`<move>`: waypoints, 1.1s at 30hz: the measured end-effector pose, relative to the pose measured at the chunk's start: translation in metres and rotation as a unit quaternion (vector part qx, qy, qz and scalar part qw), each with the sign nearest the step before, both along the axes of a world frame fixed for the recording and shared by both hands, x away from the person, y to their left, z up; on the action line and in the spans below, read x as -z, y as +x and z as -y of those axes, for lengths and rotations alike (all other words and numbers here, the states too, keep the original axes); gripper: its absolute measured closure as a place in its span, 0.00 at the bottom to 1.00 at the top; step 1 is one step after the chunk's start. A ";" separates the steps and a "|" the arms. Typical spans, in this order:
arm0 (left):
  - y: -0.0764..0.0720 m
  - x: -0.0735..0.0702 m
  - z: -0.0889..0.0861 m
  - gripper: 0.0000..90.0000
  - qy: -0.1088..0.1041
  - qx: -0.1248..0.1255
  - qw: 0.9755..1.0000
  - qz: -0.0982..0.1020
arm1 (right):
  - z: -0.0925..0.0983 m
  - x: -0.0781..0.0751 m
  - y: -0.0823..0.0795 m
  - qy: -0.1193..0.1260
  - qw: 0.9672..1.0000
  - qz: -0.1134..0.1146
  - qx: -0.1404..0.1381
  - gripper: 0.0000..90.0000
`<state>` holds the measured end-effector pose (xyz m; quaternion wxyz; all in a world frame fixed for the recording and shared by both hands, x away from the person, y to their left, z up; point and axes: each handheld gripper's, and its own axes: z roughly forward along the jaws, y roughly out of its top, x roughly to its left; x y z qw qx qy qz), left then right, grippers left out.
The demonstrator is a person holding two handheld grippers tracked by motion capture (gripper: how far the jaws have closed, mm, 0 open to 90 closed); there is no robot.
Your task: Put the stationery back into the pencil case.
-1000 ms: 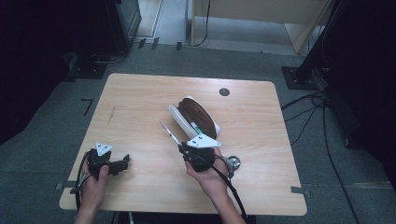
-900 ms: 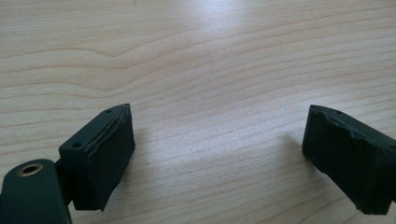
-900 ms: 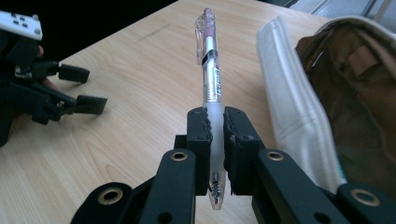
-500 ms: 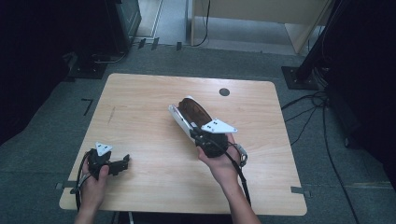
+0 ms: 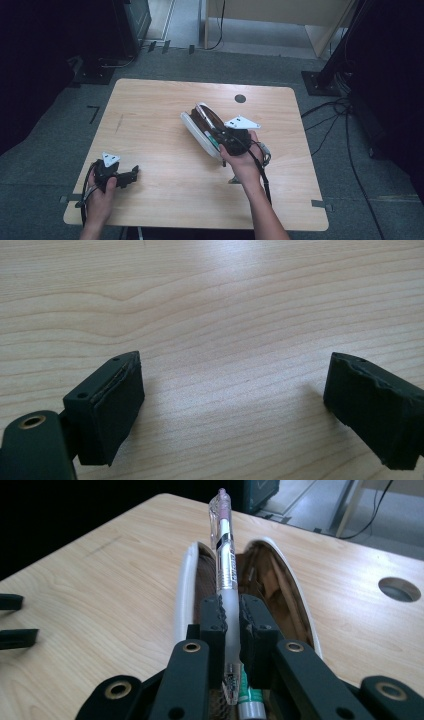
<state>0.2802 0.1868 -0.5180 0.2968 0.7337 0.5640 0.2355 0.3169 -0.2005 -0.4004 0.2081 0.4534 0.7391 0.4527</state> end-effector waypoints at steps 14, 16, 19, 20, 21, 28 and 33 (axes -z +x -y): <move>0.000 0.000 0.000 0.11 0.000 0.000 1.000 0.000 | 0.000 0.039 0.018 -0.018 0.999 -0.035 0.007 0.91; 0.000 0.000 0.000 0.11 -0.001 -0.001 1.000 0.000 | -0.002 0.043 0.019 -0.023 0.999 -0.040 0.007 0.91; 0.000 0.000 0.000 0.11 -0.001 0.000 1.000 0.000 | -0.003 0.048 0.020 -0.030 0.998 -0.046 0.005 0.91; 0.000 0.000 0.000 0.11 -0.001 0.000 1.000 0.000 | -0.004 0.050 0.020 -0.032 0.998 -0.050 0.004 0.91; 0.000 0.000 0.000 0.11 -0.001 0.000 1.000 0.000 | -0.004 0.052 0.020 -0.034 0.998 -0.053 0.002 0.91; 0.000 0.000 0.000 0.11 0.000 0.000 1.000 0.000 | -0.006 0.060 0.023 -0.042 0.997 -0.071 0.006 0.91; 0.000 0.000 0.000 0.11 0.000 0.000 1.000 0.000 | -0.006 0.063 0.025 -0.047 0.996 -0.076 0.004 0.91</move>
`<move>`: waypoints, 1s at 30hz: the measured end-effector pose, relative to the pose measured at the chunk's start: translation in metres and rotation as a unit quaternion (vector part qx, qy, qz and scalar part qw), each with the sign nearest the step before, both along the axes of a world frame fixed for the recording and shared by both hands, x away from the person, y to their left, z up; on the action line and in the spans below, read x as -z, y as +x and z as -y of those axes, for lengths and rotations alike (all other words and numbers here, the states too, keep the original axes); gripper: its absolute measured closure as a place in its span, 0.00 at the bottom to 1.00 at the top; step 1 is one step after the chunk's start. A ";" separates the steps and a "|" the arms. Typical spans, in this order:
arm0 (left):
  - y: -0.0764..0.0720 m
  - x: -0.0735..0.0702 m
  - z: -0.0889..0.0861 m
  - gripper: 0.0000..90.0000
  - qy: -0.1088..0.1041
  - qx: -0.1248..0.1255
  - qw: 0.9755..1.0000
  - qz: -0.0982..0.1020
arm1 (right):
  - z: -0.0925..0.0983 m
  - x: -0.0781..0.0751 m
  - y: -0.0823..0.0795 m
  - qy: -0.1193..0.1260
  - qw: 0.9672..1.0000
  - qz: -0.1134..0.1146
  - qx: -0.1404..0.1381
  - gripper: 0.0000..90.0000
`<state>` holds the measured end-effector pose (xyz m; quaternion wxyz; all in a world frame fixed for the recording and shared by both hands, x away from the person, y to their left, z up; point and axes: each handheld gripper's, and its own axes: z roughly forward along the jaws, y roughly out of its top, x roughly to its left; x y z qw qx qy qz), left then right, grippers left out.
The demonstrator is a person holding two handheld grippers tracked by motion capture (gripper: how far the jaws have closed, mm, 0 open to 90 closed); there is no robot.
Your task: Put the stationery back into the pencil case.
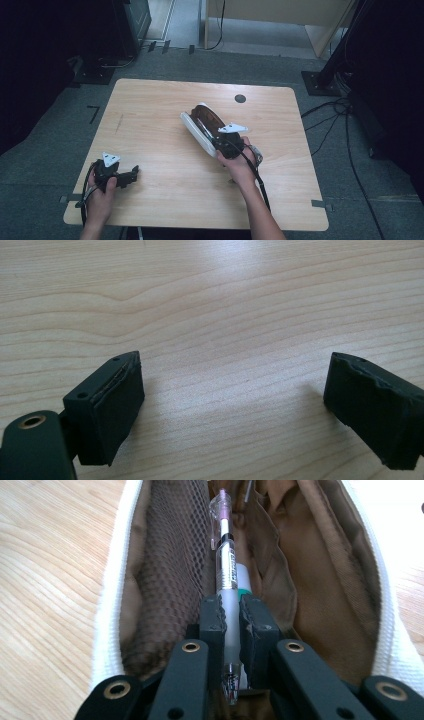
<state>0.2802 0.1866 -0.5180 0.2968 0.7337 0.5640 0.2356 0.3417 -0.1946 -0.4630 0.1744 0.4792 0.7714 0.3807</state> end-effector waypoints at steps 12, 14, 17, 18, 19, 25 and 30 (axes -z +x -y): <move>0.000 0.000 0.000 0.11 0.000 0.000 1.000 0.000 | 0.002 0.009 0.004 -0.021 0.999 -0.026 0.000 0.90; 0.000 0.000 0.000 0.11 0.000 0.000 1.000 0.000 | 0.003 0.009 0.005 -0.020 0.999 -0.029 0.001 0.90; 0.000 0.000 0.000 0.11 0.000 0.000 1.000 0.000 | 0.003 0.008 0.005 -0.019 0.999 -0.025 0.003 0.90; 0.000 0.000 0.000 0.11 0.000 0.000 1.000 0.000 | 0.003 0.007 0.004 -0.018 1.000 -0.022 0.002 0.89; 0.000 0.000 0.000 0.11 0.000 0.000 1.000 0.000 | 0.003 0.006 0.003 -0.015 1.000 -0.018 0.002 0.88; 0.000 0.000 0.000 0.10 0.000 -0.002 1.000 0.000 | 0.007 -0.008 -0.005 -0.001 1.000 0.027 -0.003 0.85; -0.001 0.000 0.002 0.10 -0.002 -0.014 1.000 0.001 | 0.016 -0.024 -0.013 0.017 0.998 0.054 -0.001 0.84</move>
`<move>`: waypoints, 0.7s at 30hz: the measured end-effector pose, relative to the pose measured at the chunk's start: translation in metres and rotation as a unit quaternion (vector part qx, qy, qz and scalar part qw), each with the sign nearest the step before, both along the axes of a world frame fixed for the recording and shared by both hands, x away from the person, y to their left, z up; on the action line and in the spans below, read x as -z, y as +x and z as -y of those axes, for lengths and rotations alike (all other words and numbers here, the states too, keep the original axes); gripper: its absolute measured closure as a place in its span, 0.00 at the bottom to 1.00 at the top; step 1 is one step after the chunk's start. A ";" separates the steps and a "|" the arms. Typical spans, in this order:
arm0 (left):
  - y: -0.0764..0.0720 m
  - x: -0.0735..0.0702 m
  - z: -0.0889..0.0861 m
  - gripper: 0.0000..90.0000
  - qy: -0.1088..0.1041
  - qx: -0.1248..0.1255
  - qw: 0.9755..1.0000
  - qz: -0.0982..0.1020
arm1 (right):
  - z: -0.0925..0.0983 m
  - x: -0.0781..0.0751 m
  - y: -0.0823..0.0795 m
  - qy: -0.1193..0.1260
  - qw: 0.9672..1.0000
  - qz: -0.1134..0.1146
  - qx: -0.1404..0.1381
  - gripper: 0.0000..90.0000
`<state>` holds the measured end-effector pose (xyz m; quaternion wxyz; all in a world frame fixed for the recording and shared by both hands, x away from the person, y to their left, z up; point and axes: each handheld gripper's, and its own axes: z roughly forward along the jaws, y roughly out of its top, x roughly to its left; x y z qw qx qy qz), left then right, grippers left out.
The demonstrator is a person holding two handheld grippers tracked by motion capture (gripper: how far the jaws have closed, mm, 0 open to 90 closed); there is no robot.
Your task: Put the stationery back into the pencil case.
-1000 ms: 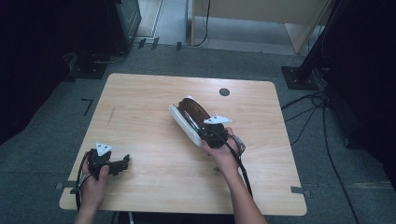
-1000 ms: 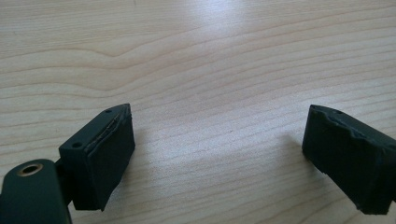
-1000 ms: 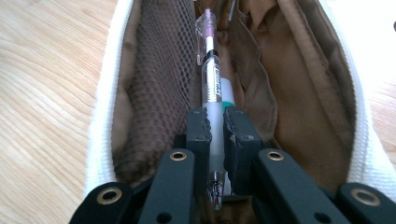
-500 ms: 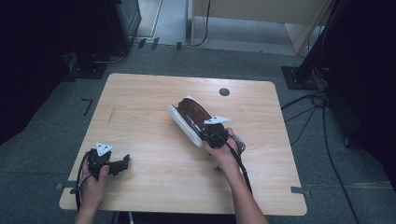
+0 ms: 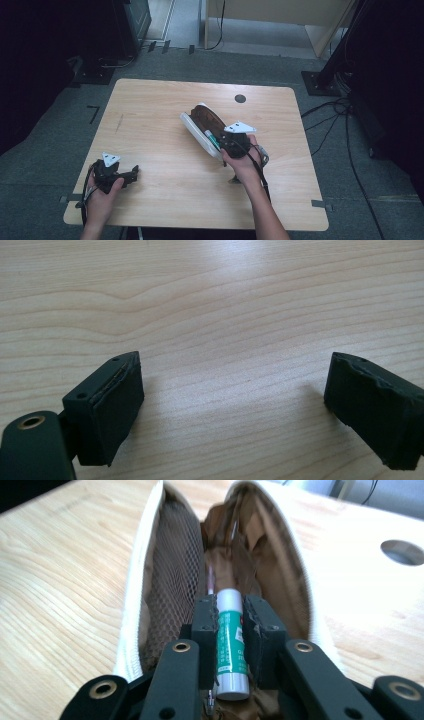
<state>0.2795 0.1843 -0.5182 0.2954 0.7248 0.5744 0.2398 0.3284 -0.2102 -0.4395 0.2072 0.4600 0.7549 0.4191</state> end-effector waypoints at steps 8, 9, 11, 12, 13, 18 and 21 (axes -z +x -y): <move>-0.003 0.000 0.005 0.08 0.000 -0.019 1.000 -0.003 | 0.021 -0.018 -0.023 0.015 0.999 0.039 -0.016 0.69; -0.004 0.000 0.006 0.08 0.001 -0.020 1.000 -0.004 | 0.025 -0.019 -0.026 0.018 0.999 0.040 -0.016 0.66; -0.004 -0.001 0.009 0.08 0.004 -0.020 1.000 -0.005 | 0.032 -0.020 -0.032 0.023 0.999 0.040 -0.013 0.57; -0.004 -0.001 0.011 0.08 0.008 -0.019 1.000 -0.004 | 0.037 -0.020 -0.035 0.030 0.999 0.038 -0.011 0.54; -0.004 -0.001 0.013 0.08 0.009 -0.018 1.000 -0.005 | 0.043 -0.020 -0.037 0.036 0.999 0.032 -0.011 0.52; -0.005 -0.003 0.022 0.08 -0.005 0.000 1.000 0.000 | 0.068 -0.009 -0.052 0.051 0.999 0.013 -0.009 0.48; -0.007 -0.004 0.032 0.08 -0.008 0.018 1.000 0.005 | 0.081 0.002 -0.058 0.046 0.999 0.012 -0.007 0.44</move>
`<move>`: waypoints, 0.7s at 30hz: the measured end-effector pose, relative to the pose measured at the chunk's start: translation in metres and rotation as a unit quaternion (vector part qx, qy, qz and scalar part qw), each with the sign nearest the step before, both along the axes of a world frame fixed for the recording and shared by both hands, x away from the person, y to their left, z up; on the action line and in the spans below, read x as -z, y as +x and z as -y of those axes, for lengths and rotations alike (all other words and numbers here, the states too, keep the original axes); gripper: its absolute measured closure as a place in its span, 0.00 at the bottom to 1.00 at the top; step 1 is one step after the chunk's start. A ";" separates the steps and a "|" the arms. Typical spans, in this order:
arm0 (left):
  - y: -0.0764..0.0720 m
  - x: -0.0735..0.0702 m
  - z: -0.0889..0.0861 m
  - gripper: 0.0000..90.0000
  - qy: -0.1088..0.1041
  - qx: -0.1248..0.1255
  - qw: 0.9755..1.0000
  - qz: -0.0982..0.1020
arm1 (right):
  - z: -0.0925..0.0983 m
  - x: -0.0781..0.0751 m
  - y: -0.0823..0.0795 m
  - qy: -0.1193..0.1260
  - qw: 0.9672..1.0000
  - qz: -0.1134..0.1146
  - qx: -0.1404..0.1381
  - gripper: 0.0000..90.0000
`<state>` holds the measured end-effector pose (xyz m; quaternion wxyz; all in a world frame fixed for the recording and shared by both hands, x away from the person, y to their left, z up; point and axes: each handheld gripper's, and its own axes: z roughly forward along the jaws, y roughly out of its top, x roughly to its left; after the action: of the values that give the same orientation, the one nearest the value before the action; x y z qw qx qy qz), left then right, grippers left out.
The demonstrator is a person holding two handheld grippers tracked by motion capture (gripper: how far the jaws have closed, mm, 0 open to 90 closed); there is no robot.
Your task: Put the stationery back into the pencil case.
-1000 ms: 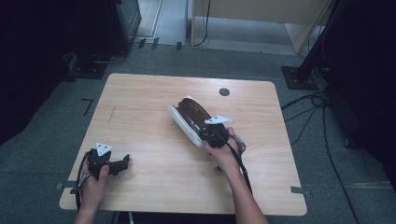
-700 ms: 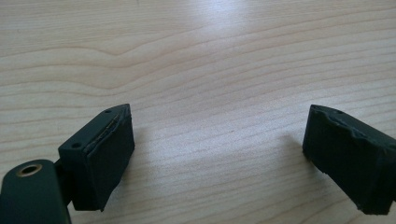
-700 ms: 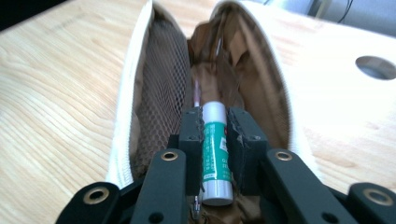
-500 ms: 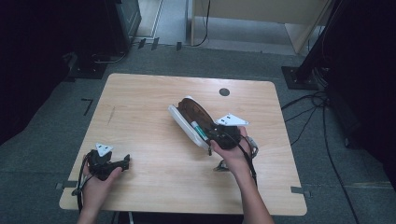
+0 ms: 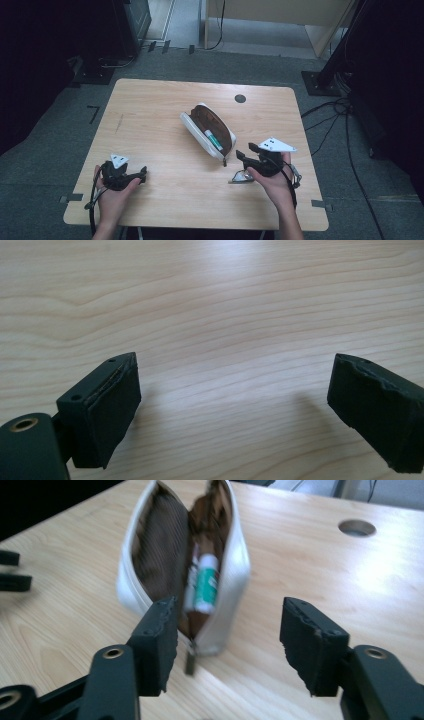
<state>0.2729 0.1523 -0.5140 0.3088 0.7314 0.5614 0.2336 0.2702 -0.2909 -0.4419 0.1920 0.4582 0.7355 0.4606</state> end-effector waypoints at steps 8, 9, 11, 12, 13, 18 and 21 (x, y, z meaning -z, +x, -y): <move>-0.004 -0.005 0.020 0.08 -0.028 0.043 0.999 0.001 | 0.029 0.031 -0.013 -0.008 0.999 -0.032 0.005 0.36; -0.004 -0.005 0.022 0.08 -0.027 0.045 0.999 0.003 | 0.032 0.034 -0.015 -0.006 0.999 -0.037 0.006 0.36; -0.004 -0.005 0.027 0.08 -0.021 0.051 0.998 0.004 | 0.038 0.039 -0.016 0.007 0.999 -0.045 0.009 0.35; -0.005 -0.004 0.030 0.08 -0.018 0.054 0.998 0.006 | 0.040 0.042 -0.017 0.013 0.999 -0.050 0.007 0.34; -0.005 -0.004 0.033 0.09 -0.020 0.058 0.998 0.006 | 0.041 0.045 -0.017 0.016 0.998 -0.056 0.004 0.33; -0.007 -0.003 0.053 0.16 -0.024 0.096 0.995 0.005 | 0.040 0.057 -0.017 0.003 0.997 -0.076 -0.014 0.31; -0.009 -0.003 0.065 0.17 -0.031 0.117 0.993 0.004 | 0.036 0.063 -0.018 -0.005 0.997 -0.076 -0.025 0.30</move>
<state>0.2643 0.0876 -0.5111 0.3586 0.7814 0.4776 0.1808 0.2520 -0.3267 -0.5045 0.1259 0.4728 0.7613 0.4255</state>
